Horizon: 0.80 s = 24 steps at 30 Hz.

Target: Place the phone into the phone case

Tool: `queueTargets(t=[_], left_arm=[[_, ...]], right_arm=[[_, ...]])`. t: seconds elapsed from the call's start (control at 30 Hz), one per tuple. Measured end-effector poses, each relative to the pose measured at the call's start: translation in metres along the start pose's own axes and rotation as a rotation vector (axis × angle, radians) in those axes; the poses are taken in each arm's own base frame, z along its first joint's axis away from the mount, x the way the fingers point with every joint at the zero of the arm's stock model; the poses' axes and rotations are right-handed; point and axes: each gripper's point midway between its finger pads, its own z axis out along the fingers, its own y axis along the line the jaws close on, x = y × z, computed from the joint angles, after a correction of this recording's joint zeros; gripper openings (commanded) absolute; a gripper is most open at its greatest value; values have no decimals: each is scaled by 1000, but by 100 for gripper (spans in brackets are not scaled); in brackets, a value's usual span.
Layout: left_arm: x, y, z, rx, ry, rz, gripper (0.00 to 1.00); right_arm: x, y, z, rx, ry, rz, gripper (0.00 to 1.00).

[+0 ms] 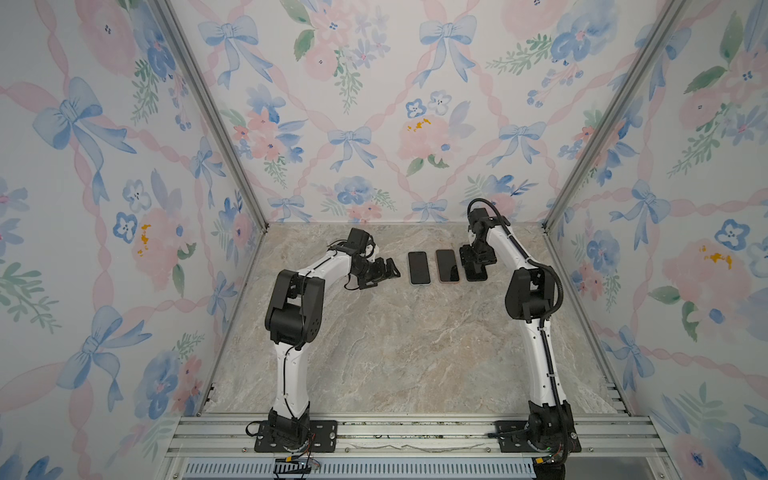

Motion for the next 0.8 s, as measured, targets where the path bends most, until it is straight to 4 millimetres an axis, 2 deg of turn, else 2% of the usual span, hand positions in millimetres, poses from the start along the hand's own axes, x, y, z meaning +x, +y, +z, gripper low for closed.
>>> queueTargets(t=[0.03,0.13,0.23,0.33,0.47,0.53,0.6,0.7,0.73,0.8], left_arm=[[1,1,1,-2,3,3,98],[9,11,3,-32,12,19,98],[24,24,-9,-102,-8,29,98],[39,34,-46,-169,-125,43,98],[54,47,-111,-268,-435,243,98],[66,67,-133,-344,-560,320,98],[79,98,-150,-412,-654,359,98],[96,145,-163,-493,-746,350,98],[97,155,-162,-508,-751,343,98],[92,162,-156,-510,-759,356,98]], right_arm=[[0,0,0,0,-1,-4,99],[0,2,-4,6,-12,-18,97],[20,-2,-21,37,-37,-19,97],[51,-13,-70,49,-187,-5,97],[91,-31,-154,27,-623,4,100],[113,-42,-168,37,-767,17,99],[131,-54,-165,60,-815,31,99],[154,-59,-128,80,-817,41,99],[163,-58,-115,80,-815,41,99],[179,-56,-87,79,-795,46,100]])
